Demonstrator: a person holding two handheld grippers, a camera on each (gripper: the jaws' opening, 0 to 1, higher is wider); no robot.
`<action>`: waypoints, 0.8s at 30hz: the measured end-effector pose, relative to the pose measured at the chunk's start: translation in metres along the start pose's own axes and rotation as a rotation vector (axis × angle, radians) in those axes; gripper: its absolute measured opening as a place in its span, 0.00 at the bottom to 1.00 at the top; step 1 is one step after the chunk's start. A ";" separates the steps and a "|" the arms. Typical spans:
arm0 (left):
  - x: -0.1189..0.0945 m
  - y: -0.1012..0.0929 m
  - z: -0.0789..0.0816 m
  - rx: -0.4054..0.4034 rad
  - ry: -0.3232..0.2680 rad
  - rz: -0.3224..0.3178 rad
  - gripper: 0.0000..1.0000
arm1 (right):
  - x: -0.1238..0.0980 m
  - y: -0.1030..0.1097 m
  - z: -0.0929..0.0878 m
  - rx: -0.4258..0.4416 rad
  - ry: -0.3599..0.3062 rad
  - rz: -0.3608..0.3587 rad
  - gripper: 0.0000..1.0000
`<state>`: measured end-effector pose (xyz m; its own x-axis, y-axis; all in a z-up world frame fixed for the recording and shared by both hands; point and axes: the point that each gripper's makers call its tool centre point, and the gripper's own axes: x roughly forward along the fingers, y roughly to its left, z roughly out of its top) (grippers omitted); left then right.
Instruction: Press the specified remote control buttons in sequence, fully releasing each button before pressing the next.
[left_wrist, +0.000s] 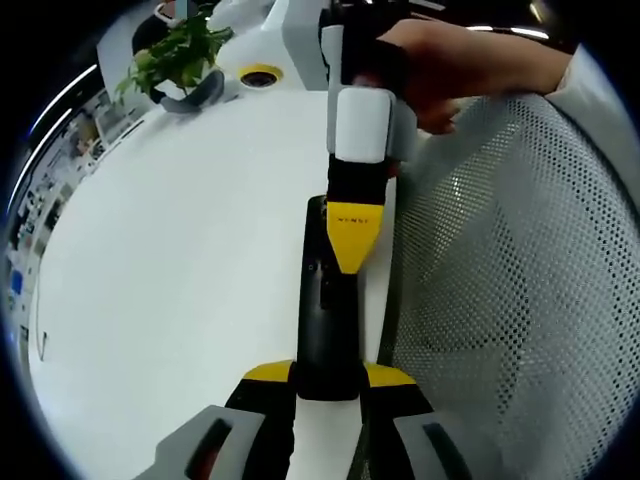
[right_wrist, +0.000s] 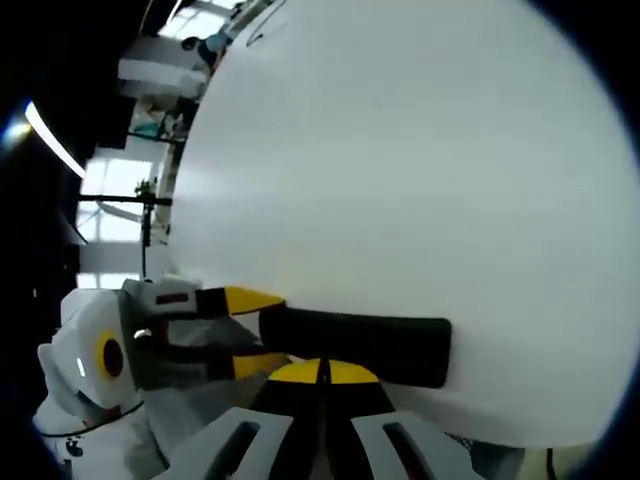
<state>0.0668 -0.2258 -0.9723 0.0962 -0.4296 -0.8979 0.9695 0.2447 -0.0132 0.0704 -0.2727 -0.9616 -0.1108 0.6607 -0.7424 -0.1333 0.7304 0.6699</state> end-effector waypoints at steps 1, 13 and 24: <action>0.000 0.000 0.000 0.000 0.000 0.000 0.24 | 0.000 0.001 -0.001 -0.010 0.000 -0.006 0.00; 0.000 0.000 0.001 0.008 0.004 -0.005 0.24 | 0.001 -0.003 -0.001 0.025 0.014 0.002 0.00; 0.000 0.001 0.003 0.009 0.003 -0.006 0.24 | -0.001 0.000 -0.001 -0.009 0.025 -0.008 0.00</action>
<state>0.0679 -0.2281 -0.9709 0.0897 -0.4281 -0.8993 0.9720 0.2344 -0.0146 0.0693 -0.2738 -0.9611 -0.1345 0.6499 -0.7480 -0.1435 0.7341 0.6637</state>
